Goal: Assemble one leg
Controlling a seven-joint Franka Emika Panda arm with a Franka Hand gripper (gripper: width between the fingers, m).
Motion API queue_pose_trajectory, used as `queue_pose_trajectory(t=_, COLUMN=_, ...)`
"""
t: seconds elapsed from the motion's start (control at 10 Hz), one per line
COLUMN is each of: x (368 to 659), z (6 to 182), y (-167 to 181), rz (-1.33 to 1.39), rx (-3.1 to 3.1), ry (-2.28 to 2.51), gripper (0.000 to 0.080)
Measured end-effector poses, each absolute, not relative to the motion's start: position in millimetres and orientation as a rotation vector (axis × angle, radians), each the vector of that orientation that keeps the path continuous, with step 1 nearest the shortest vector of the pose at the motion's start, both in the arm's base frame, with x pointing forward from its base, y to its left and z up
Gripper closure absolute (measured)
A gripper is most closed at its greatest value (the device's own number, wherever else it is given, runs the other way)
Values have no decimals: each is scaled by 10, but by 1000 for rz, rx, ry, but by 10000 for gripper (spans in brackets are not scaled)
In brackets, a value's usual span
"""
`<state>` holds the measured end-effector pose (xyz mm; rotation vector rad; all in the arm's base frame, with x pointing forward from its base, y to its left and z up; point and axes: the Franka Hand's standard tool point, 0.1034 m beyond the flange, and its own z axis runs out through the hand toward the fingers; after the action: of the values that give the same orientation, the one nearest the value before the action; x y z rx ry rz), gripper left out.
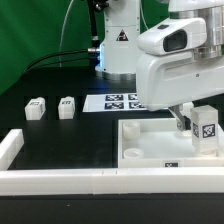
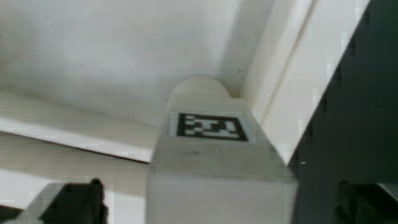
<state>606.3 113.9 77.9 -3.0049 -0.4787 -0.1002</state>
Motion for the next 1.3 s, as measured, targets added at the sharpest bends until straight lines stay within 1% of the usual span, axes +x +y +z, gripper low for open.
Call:
queue_pose_trajectory(t=0.2, x=6063, z=780, y=1150, rz=-102, rx=-3004, ry=-481, gripper=150)
queue_pose_trajectory(t=0.3, x=6063, z=781, y=1159, rz=-102, rx=-3003, ry=-483, gripper=266)
queue_pose_trajectory(t=0.4, x=6063, z=781, y=1159, rz=-102, rx=-3003, ry=-488, gripper=266)
queue_pose_trajectory(t=0.5, x=6061, z=779, y=1168, rz=-102, rx=-3002, ry=-496, gripper=449)
queue_pose_trajectory(t=0.6, x=6059, z=777, y=1164, rz=-102, rx=-3003, ry=-496, gripper=505)
queue_pose_trajectory(t=0.9, x=6060, z=774, y=1155, rz=-99, rx=-3009, ry=-443, gripper=505)
queue_pose_trajectory(t=1.0, x=6061, z=774, y=1151, rz=-94, rx=-3019, ry=-350, gripper=505)
queue_pose_trajectory(t=1.3, x=6072, z=764, y=1122, rz=-90, rx=-3016, ry=138, gripper=505)
